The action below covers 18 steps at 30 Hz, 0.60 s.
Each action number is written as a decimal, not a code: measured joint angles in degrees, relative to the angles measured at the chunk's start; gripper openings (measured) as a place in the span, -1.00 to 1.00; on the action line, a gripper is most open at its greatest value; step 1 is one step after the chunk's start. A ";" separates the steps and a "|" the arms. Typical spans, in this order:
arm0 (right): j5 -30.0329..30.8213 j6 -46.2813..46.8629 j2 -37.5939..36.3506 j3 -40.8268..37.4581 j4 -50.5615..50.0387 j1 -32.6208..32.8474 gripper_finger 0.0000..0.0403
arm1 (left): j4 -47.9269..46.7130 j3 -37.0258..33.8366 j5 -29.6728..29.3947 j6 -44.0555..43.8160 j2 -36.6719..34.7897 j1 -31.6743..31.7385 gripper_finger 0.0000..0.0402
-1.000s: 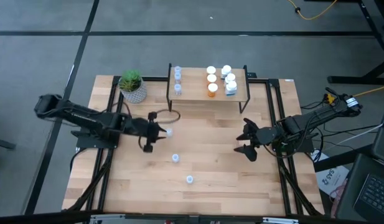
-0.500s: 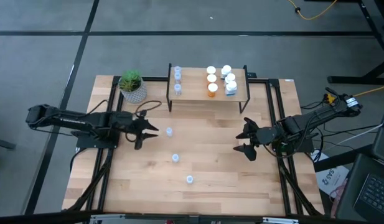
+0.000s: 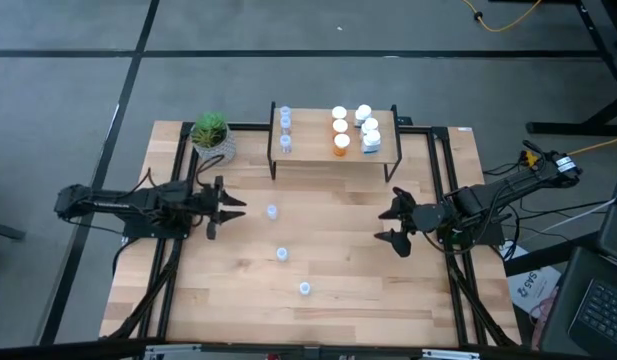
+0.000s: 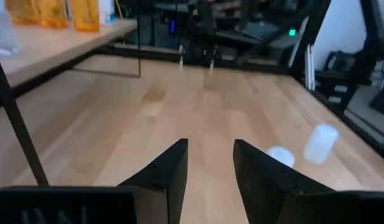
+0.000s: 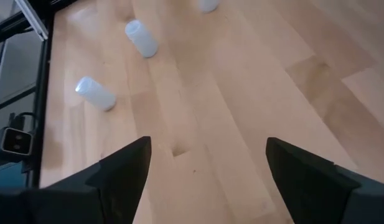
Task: Pick and place medicine bottles onto shelf by color
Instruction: Put the top white pill bottle on the shelf
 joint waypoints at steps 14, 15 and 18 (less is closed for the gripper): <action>3.64 -1.66 0.00 0.00 0.00 0.00 0.58 | 4.03 -0.04 -0.27 7.90 -5.03 -0.03 -0.40; 4.16 -1.66 0.00 0.00 0.00 0.00 0.58 | 3.37 -0.04 -0.50 7.86 -4.99 -0.03 -0.40; 4.57 -1.16 0.02 0.00 0.02 0.00 0.58 | 2.02 -0.04 -0.71 7.84 -4.86 -0.03 -0.40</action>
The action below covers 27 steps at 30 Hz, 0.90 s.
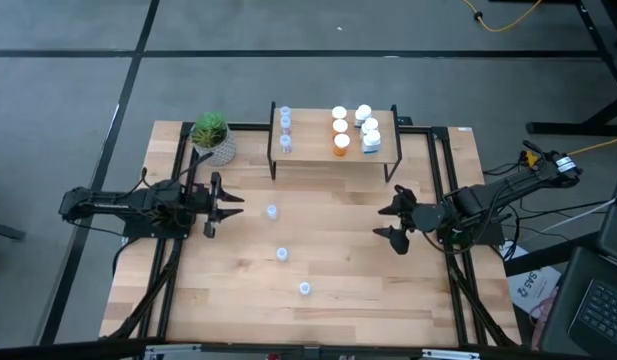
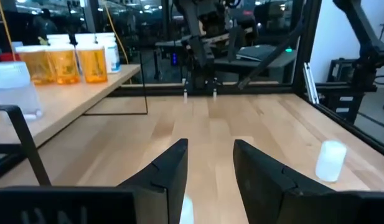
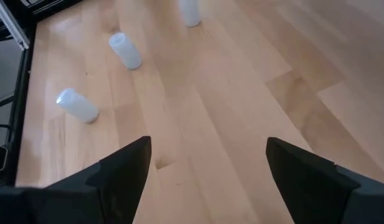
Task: Pick and place medicine bottles onto shelf by color
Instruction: Put the top white pill bottle on the shelf
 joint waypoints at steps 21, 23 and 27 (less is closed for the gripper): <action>-12.85 -17.72 19.34 11.44 33.33 -2.81 0.58 | -0.49 0.00 -0.05 -0.26 0.03 0.00 -0.40; -14.81 -21.16 23.23 15.69 32.91 -3.80 0.58 | -0.49 0.00 -0.06 -0.24 0.03 0.00 -0.40; -15.56 -24.11 30.44 26.18 23.40 -6.10 0.58 | -0.49 0.00 -0.07 -0.27 0.03 0.00 -0.40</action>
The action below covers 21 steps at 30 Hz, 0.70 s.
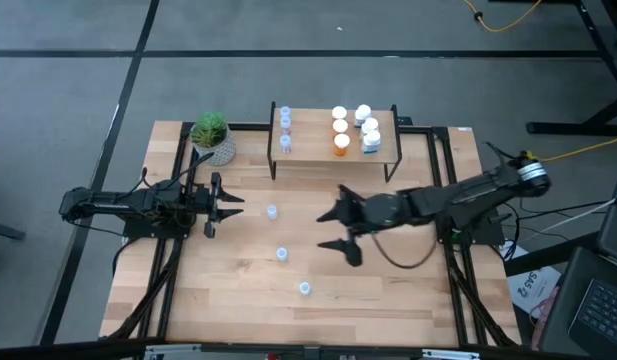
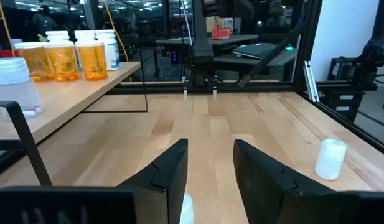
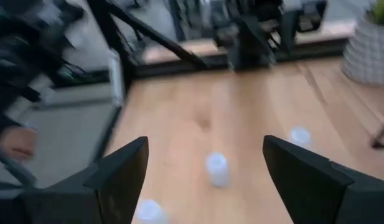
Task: Pick and place medicine bottles onto shelf by color
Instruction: Put the top white pill bottle on the shelf
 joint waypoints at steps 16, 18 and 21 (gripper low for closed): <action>-0.08 -5.93 24.91 29.74 -19.92 -6.48 0.58 | 0.01 0.00 0.00 0.00 0.02 0.00 -0.40; -0.46 -6.26 27.19 31.19 -19.90 -7.03 0.58 | 0.02 0.00 0.02 0.00 0.02 0.00 -0.40; -0.52 -6.62 30.60 33.25 -19.72 -7.94 0.58 | 0.00 0.00 0.01 0.00 0.02 0.01 -0.40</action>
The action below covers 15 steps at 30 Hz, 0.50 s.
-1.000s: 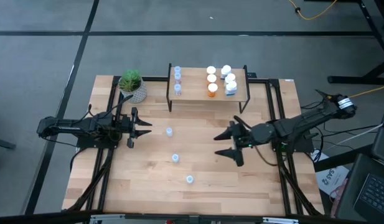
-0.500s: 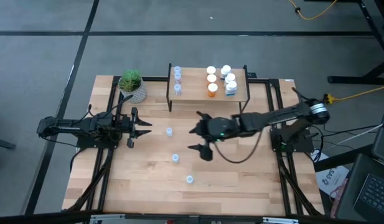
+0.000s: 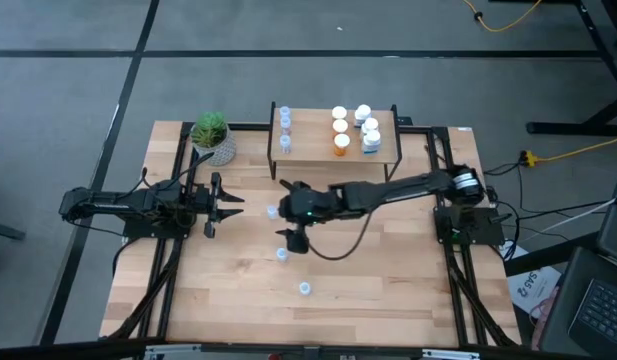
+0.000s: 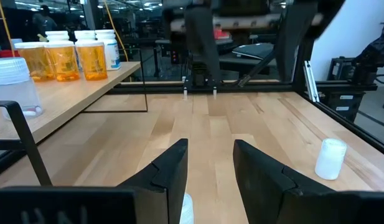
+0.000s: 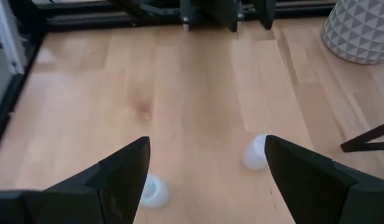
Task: Pick and place medicine bottles onto shelf by color
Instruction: Put the top white pill bottle on the shelf
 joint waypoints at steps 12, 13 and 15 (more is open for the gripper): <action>0.09 -2.71 10.56 1.14 8.33 -4.10 0.58 | 0.01 0.00 -0.01 0.00 0.00 -0.01 -0.40; 0.34 -2.62 11.36 1.14 8.69 -4.48 0.58 | 0.01 0.00 0.01 0.01 0.00 0.00 -0.40; 1.52 -2.67 13.07 1.14 9.14 -5.10 0.58 | 0.02 0.00 0.01 0.00 0.00 0.01 -0.40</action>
